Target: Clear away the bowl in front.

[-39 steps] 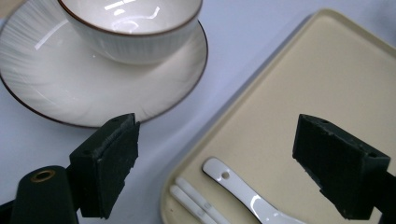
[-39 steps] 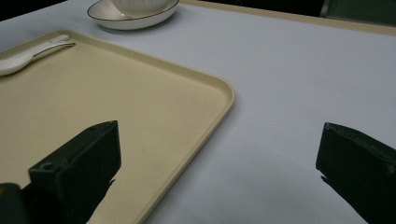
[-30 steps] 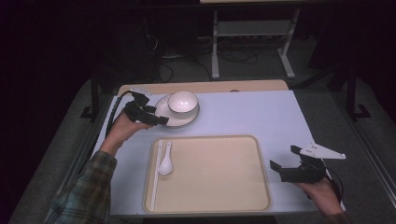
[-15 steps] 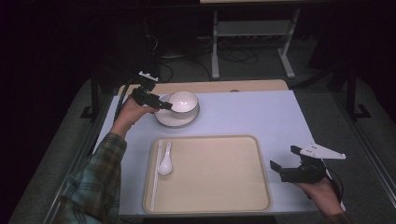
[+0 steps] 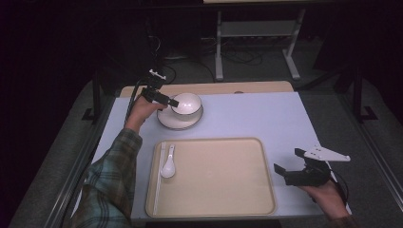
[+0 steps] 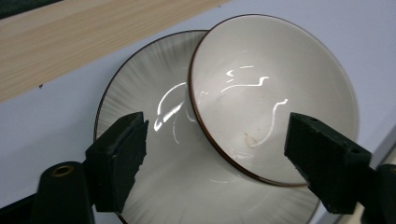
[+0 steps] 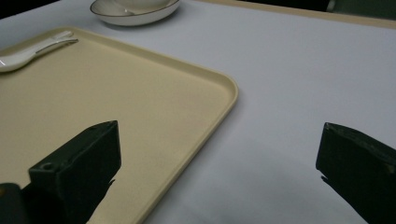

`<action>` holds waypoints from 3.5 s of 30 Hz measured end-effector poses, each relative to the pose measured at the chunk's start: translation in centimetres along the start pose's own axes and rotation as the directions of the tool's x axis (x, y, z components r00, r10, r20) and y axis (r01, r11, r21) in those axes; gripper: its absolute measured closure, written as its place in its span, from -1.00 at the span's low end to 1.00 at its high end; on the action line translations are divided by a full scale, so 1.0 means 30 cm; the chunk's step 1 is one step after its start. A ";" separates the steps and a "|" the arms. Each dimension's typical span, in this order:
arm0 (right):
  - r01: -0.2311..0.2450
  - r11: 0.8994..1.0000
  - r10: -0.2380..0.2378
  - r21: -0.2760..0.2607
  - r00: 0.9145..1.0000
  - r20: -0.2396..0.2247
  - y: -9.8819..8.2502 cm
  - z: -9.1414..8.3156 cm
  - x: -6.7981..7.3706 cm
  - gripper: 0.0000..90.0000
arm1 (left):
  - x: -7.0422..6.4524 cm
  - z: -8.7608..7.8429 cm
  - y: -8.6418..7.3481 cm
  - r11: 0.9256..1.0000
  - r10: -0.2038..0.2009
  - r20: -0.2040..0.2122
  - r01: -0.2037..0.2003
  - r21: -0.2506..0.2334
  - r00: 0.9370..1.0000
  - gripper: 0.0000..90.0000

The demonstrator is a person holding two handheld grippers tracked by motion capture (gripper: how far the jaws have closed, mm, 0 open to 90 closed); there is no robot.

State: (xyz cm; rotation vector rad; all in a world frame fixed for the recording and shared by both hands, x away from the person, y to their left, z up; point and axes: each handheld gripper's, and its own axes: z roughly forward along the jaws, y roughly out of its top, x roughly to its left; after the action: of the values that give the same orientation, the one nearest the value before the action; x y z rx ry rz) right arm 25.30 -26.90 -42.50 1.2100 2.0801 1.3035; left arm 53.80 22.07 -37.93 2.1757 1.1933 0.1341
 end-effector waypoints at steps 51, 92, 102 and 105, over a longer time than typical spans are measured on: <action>-0.001 1.000 0.001 -0.016 1.000 0.003 0.002 -0.006 -0.002 -1.00 | 0.000 0.097 0.003 0.996 -0.072 -0.034 0.074 0.052 0.997 0.83; 0.000 1.000 0.001 -0.021 1.000 0.005 0.004 -0.010 0.000 -1.00 | -0.199 -0.077 -0.117 0.998 0.033 0.131 -0.039 0.048 0.991 0.83; 0.000 1.000 0.000 -0.022 1.000 0.004 0.005 -0.010 0.001 -1.00 | -0.242 -0.076 -0.177 0.997 0.044 0.153 -0.054 0.060 0.987 0.83; 0.001 1.000 -0.001 -0.021 1.000 0.005 0.005 -0.010 0.002 -1.00 | -0.248 -0.072 -0.204 0.997 0.038 0.155 -0.048 0.063 0.987 0.83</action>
State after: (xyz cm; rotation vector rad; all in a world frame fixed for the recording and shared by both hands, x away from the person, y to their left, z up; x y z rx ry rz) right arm 25.14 -26.98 -42.22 1.2018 2.0582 1.3177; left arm 44.23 19.59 -38.25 2.2262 1.0785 -0.0555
